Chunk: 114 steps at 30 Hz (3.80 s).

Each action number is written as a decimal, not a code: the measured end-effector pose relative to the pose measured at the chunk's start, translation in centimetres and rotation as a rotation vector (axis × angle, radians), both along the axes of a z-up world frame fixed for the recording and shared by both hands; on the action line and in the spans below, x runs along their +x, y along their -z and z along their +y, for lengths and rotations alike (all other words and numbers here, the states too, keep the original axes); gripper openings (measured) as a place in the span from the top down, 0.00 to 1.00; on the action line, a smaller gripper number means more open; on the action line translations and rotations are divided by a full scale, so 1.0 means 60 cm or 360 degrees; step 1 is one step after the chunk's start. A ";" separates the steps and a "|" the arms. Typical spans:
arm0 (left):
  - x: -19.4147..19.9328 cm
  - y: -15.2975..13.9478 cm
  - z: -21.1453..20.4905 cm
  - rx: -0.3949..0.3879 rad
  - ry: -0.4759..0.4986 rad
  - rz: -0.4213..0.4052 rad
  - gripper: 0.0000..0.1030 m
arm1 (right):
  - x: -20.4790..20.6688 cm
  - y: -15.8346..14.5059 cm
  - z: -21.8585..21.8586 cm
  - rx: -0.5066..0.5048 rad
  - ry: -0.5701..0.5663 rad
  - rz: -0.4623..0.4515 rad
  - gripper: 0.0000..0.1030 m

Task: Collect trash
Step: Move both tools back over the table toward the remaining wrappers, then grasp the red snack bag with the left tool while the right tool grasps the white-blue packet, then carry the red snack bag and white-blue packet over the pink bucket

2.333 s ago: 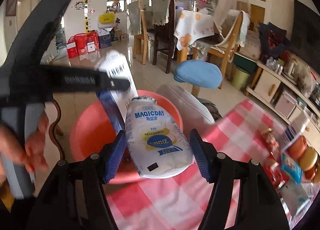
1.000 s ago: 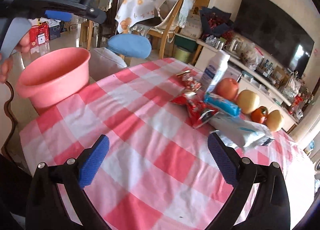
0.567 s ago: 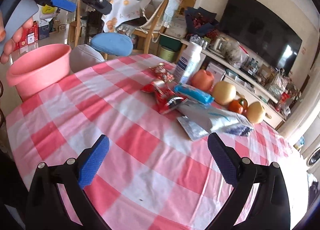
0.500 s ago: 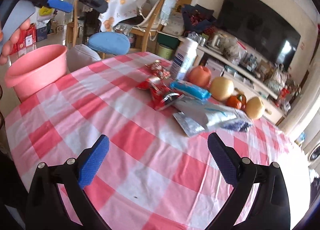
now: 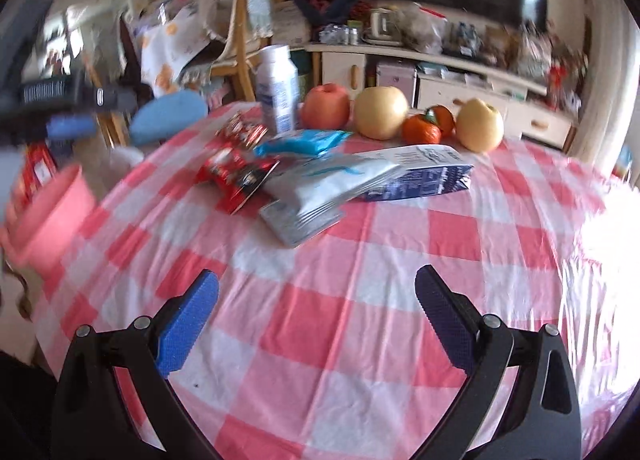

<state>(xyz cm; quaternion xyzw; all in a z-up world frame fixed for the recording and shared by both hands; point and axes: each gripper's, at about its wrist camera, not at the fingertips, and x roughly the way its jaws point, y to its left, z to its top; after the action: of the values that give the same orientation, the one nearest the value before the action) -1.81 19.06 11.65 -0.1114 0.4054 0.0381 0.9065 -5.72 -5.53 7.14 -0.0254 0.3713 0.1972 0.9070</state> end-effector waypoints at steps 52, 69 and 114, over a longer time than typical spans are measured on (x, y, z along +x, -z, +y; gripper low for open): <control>0.199 0.172 -0.042 -0.0304 -0.0244 0.0404 0.63 | 0.195 0.092 -0.051 0.1133 -0.0205 0.0696 0.60; 0.145 0.125 -0.019 -0.0238 -0.0063 0.0338 0.65 | 0.179 0.086 -0.073 0.1058 -0.0163 0.0654 0.75; -0.056 -0.011 0.097 0.0003 -0.0015 -0.0037 0.65 | 0.028 -0.038 0.049 0.0767 -0.0328 0.0246 0.82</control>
<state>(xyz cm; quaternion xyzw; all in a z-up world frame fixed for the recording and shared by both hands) -5.17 24.91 12.29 -0.1128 0.3943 0.0414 0.9111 -4.04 -2.56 9.41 0.1685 0.3774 0.3723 0.8310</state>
